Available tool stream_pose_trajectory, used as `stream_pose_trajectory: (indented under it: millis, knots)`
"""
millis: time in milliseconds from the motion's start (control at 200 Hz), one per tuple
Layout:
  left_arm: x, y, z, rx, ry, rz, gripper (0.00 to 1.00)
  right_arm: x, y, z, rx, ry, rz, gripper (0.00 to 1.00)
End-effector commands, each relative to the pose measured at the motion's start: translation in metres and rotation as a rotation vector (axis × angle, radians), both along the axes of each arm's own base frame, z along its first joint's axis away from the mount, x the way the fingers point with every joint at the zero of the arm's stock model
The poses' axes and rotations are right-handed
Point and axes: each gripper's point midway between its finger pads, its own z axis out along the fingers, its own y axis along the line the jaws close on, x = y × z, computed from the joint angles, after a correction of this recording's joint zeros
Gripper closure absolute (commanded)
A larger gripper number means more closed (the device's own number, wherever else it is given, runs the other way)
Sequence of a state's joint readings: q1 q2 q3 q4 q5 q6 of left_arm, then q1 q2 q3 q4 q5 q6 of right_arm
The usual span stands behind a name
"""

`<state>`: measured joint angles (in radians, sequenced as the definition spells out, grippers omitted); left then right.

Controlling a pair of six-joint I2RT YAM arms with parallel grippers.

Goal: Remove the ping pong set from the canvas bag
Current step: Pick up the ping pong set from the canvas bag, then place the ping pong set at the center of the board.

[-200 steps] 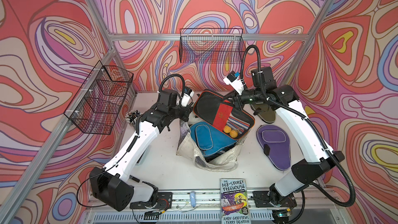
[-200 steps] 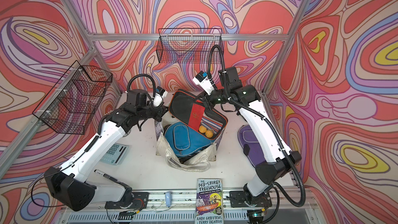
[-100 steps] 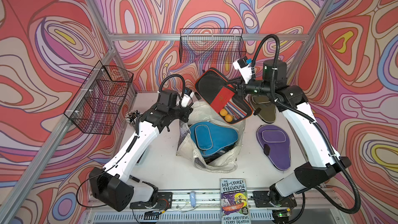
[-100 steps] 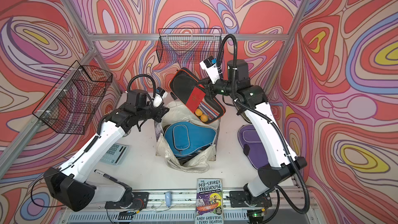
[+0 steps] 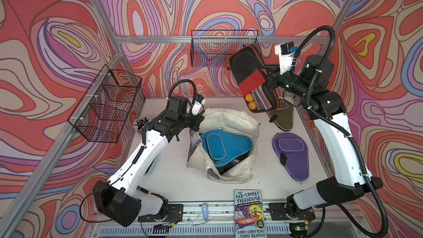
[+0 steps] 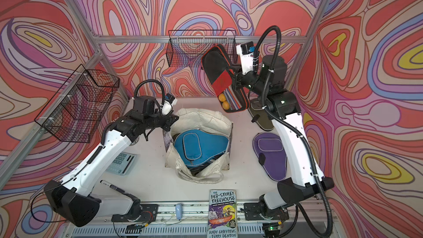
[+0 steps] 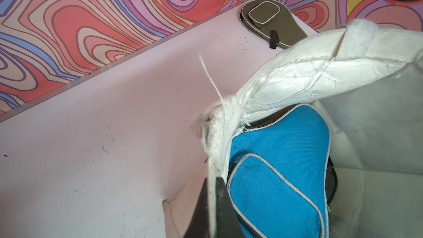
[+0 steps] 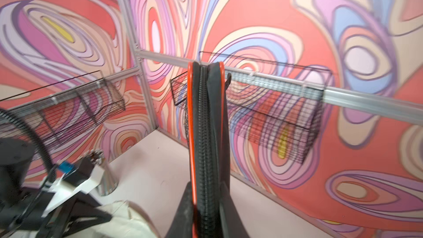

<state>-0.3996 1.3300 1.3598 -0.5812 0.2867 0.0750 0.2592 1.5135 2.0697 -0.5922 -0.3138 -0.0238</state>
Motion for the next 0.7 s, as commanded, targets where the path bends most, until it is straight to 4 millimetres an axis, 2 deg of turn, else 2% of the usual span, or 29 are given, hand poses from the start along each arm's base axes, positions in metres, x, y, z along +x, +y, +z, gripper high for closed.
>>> stream_pose_trajectory:
  millis: [0, 115, 245, 330, 396, 541, 691]
  knots:
    - [-0.001, 0.002, 0.057, -0.058, -0.166, -0.002, 1.0, -0.003, -0.032, 0.066, 0.067, -0.212, -0.102, 1.0]
    - [-0.004, 0.006, 0.058, -0.046, -0.171, 0.006, 1.0, 0.013, -0.06, 0.056, 0.069, -0.181, -0.176, 1.0]
    - [-0.006, 0.01, 0.057, -0.029, -0.178, 0.016, 1.0, 0.029, -0.094, 0.029, 0.079, -0.119, -0.259, 1.0]
    - [-0.008, 0.01, 0.06, -0.037, -0.196, 0.014, 1.0, 0.042, -0.109, -0.001, 0.082, -0.057, -0.296, 1.0]
    - [-0.009, 0.01, 0.062, -0.046, -0.208, 0.012, 1.0, 0.053, -0.117, -0.034, 0.087, 0.009, -0.308, 1.0]
    - [-0.01, 0.009, 0.065, -0.059, -0.226, 0.004, 1.0, 0.067, -0.128, -0.091, 0.127, 0.113, -0.313, 1.0]
    - [-0.011, 0.008, 0.065, -0.063, -0.223, 0.0, 1.0, 0.078, -0.13, -0.133, 0.187, 0.184, -0.287, 1.0]
